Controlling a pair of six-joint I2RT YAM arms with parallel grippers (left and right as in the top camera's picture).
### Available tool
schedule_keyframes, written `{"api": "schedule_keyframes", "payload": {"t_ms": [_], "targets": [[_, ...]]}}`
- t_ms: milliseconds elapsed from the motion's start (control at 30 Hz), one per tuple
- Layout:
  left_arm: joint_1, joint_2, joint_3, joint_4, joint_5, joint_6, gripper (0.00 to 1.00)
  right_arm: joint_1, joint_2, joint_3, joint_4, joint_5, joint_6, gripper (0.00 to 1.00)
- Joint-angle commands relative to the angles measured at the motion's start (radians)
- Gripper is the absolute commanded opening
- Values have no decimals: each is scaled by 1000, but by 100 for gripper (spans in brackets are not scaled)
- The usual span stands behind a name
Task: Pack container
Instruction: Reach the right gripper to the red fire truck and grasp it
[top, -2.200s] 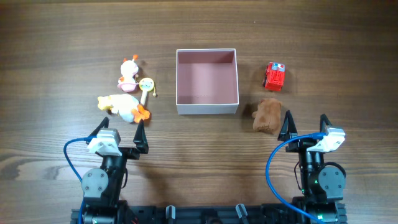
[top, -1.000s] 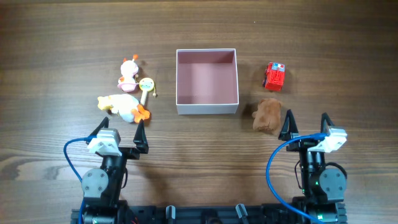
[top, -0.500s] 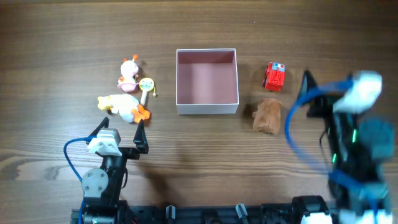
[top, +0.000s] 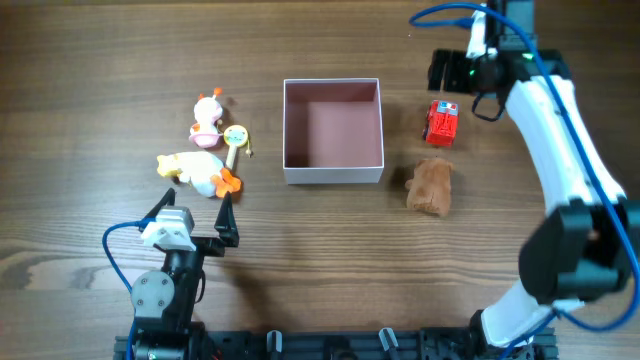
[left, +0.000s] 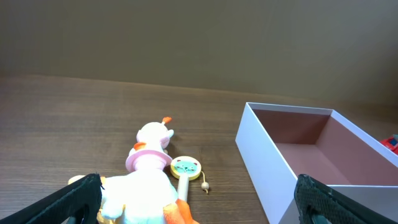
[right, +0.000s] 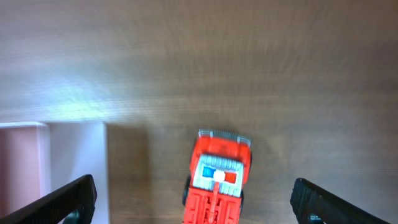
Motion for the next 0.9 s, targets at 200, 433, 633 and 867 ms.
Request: {"api": "schedule_keyframes", "payload": {"t_ms": [200,433,633,867], "targets": [[9,-5,-6,0,16,19,100,-11,147,4,-62,81,220,100],[9,-5,-6,0,16,19,100,-11,171,-61,-62,117,235,99],[9,-5,-6,0,16,19,100,-11,208,-90,-26,70,121,100],[9,-5,-6,0,16,19,100,-10,208,-90,-22,34,11,84]]}}
